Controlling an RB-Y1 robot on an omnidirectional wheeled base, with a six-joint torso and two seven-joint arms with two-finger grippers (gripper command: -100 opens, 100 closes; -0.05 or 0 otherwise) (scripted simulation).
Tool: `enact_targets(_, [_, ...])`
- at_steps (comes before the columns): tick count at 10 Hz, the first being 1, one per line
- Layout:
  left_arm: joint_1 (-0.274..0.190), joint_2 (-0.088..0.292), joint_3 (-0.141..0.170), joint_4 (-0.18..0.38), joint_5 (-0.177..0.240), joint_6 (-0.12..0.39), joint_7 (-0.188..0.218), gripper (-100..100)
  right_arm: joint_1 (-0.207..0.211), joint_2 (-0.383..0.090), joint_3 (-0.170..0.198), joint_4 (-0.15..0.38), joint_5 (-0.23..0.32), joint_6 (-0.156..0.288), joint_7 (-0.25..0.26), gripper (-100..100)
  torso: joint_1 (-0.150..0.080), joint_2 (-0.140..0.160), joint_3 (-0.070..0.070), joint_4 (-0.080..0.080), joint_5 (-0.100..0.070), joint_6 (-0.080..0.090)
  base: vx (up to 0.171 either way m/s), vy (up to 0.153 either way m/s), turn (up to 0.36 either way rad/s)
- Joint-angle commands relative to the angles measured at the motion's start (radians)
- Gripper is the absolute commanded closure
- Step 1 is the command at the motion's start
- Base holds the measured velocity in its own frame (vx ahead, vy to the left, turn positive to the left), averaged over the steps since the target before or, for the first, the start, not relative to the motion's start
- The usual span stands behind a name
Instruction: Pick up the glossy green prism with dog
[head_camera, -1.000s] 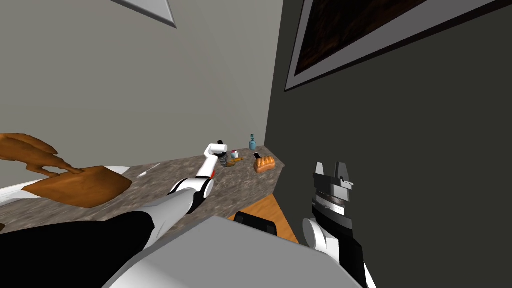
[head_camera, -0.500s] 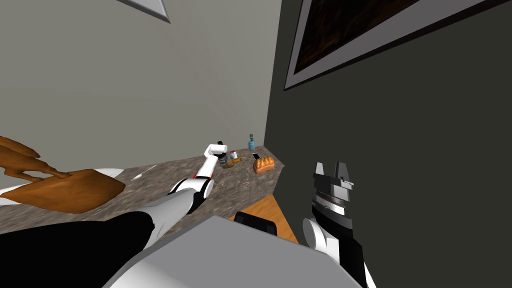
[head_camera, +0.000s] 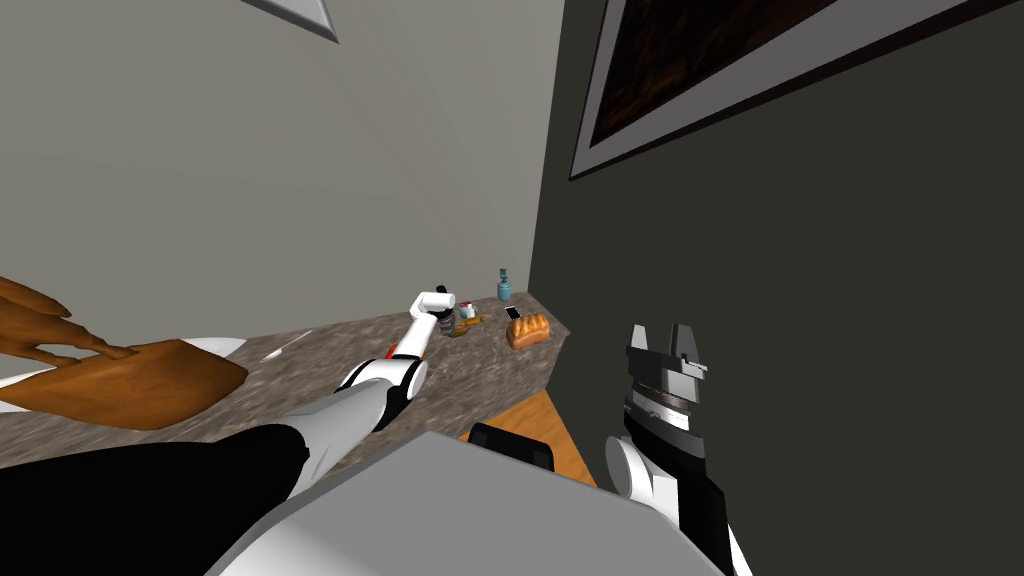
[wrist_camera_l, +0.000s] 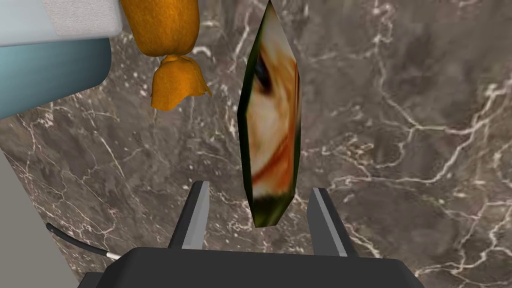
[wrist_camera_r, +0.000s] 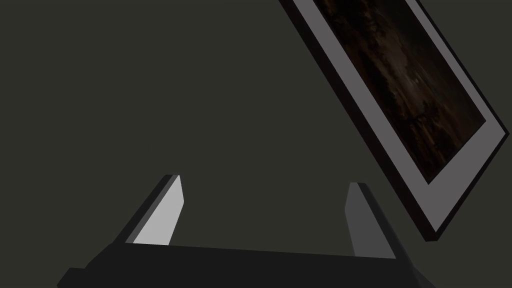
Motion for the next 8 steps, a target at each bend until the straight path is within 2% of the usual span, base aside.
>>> enact_targets(1, [0.000, 0.000, 0.000, 0.000, 0.000, 0.000, 0.000, 100, 0.000, 0.000, 0.000, 0.000, 0.000, 0.000, 0.000, 0, 0.000, 0.000, 0.000, 0.000, 0.000, 0.000, 0.000, 0.000, 0.000])
enact_targets(4, [0.000, 0.000, 0.000, 0.000, 0.000, 0.000, 0.000, 100, 0.000, 0.000, 0.000, 0.000, 0.000, 0.000, 0.000, 0, 0.000, 0.000, 0.000, 0.000, 0.000, 0.000, 0.000, 0.000, 0.000])
enact_targets(5, [0.000, 0.000, 0.000, 0.000, 0.000, 0.000, 0.000, 0, 0.000, 0.000, 0.000, 0.000, 0.000, 0.000, 0.000, 0, 0.000, 0.000, 0.000, 0.000, 0.000, 0.000, 0.000, 0.000, 0.000])
enact_targets(6, [-0.010, 0.007, 0.003, -0.016, 0.001, 0.029, 0.001, 100, 0.000, 0.000, 0.000, 0.000, 0.000, 0.000, 0.000, 0, 0.000, 0.000, 0.000, 0.000, 0.000, 0.000, -0.018, -0.006, -0.009])
enact_targets(8, [-0.019, 0.013, 0.005, -0.035, 0.003, 0.058, 0.002, 100, 0.000, 0.000, 0.000, 0.000, 0.000, 0.000, 0.000, 0, -0.001, 0.001, 0.001, 0.001, 0.000, 0.000, -0.022, -0.012, -0.007])
